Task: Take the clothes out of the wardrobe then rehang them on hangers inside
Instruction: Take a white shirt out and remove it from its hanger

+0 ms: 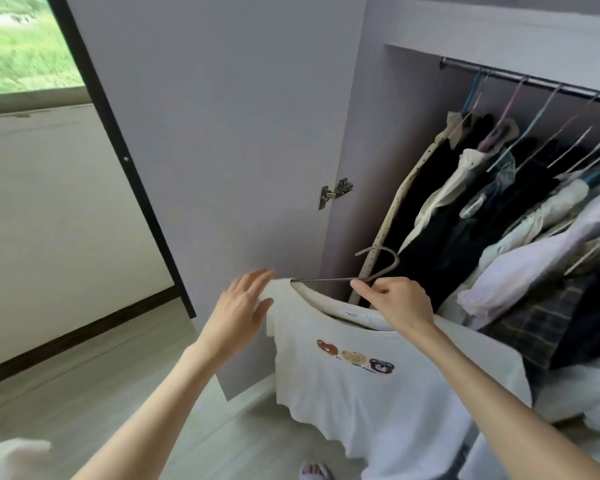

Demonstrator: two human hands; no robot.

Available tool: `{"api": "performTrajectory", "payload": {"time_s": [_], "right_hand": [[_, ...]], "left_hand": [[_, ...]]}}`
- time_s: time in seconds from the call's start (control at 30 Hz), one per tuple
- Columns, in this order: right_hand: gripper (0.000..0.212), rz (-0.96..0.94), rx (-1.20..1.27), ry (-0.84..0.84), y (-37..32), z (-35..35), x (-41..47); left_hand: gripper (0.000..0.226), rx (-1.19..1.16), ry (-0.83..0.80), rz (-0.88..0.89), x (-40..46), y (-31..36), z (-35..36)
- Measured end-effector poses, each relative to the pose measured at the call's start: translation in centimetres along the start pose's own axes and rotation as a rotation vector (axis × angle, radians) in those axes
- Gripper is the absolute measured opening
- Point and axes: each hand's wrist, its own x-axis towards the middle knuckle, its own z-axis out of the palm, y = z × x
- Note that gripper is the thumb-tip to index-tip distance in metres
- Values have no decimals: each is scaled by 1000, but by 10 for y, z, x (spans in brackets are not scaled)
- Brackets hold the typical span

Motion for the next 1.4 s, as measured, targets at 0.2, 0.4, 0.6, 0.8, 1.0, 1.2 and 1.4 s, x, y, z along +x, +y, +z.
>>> {"api": "performTrajectory", "payload": {"time_s": [0.2, 0.4, 0.6, 0.8, 1.0, 1.2, 1.4], "right_hand": [[61, -280, 181, -54, -23, 6, 0], [70, -478, 352, -206, -58, 24, 7], [58, -720, 321, -297, -122, 47, 11], [49, -1197, 265, -133, -173, 77, 2], [42, -1327, 257, -85, -212, 119, -26], [31, -1521, 468, -311, -270, 154, -83], [27, -1691, 694, -344, -329, 165, -199]], "left_hand": [[49, 51, 102, -36, -36, -18, -14], [43, 16, 327, -101, -65, -15, -46], [35, 153, 564, -264, -99, -16, -77], [32, 194, 798, -592, -178, -16, -107], [26, 279, 1015, -909, -268, 1, -131], [30, 454, 1196, -1112, -356, 32, -133], [28, 930, 1251, -1209, -449, 72, -155]]}}
